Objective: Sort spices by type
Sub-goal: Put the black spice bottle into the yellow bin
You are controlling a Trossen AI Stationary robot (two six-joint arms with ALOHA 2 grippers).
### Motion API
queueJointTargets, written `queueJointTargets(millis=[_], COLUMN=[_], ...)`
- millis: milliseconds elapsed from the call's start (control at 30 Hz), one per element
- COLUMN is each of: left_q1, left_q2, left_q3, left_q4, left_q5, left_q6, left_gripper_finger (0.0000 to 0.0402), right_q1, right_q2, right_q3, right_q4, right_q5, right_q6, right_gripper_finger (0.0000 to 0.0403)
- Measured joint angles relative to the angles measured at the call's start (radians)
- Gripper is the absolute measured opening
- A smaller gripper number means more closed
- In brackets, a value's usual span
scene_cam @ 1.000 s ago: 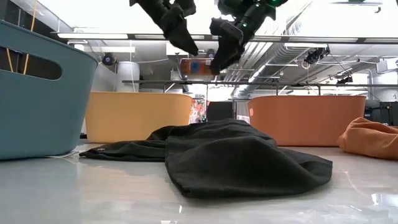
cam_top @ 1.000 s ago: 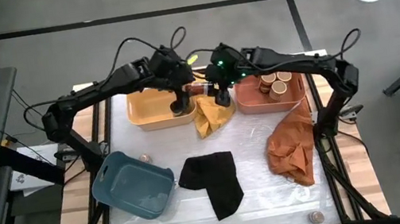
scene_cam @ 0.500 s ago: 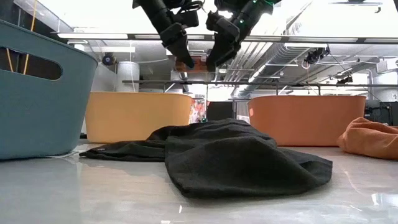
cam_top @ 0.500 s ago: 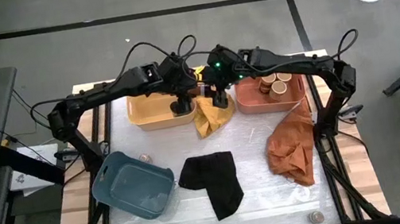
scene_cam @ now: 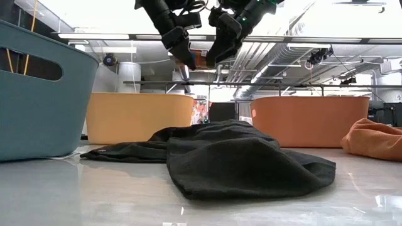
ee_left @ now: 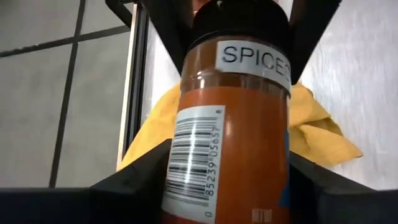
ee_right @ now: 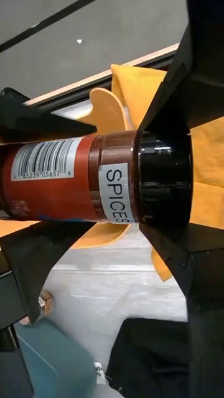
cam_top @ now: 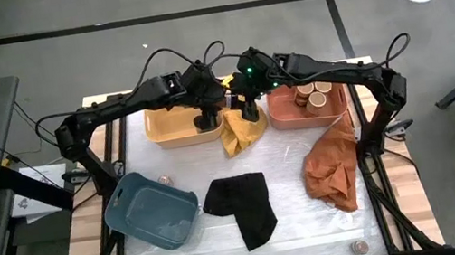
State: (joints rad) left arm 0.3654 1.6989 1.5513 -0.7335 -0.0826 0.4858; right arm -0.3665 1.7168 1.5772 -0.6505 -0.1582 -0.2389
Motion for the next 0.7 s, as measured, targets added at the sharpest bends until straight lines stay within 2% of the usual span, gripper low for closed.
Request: queueJointTargets(millis=[167,333,500,567,700], left_q1=[0.0,0.014,0.085,0.136,0.242], left_q2=[0.0,0.0,0.0,-0.004,-0.057], left_q3=[0.0,0.0,0.0,-0.001,-0.055], left_q4=[0.001,-0.044,-0.205,-0.25,-0.159], left_q5=[-0.01,-0.063,-0.084,0.002,0.326], left_q6=[0.015,0.013,-0.042,-0.103,-0.237], left_gripper_finger=[0.0149,0.0149,0.0149,0.0149,0.0149], right_q1=[0.002,-0.005,-0.051,-0.087,-0.181], right_q2=[0.0,-0.013,-0.056,-0.079,-0.108], right_q3=[0.0,0.009,0.032,0.032,0.032], right_q4=[0.018,0.003,-0.051,-0.062,-0.056], right_q5=[0.057,0.133,0.141,0.129,-0.022], right_q6=[0.026,0.014,0.006,0.015,0.082], right_gripper_finger=[0.0244,0.0257,0.0259,0.026,0.0261])
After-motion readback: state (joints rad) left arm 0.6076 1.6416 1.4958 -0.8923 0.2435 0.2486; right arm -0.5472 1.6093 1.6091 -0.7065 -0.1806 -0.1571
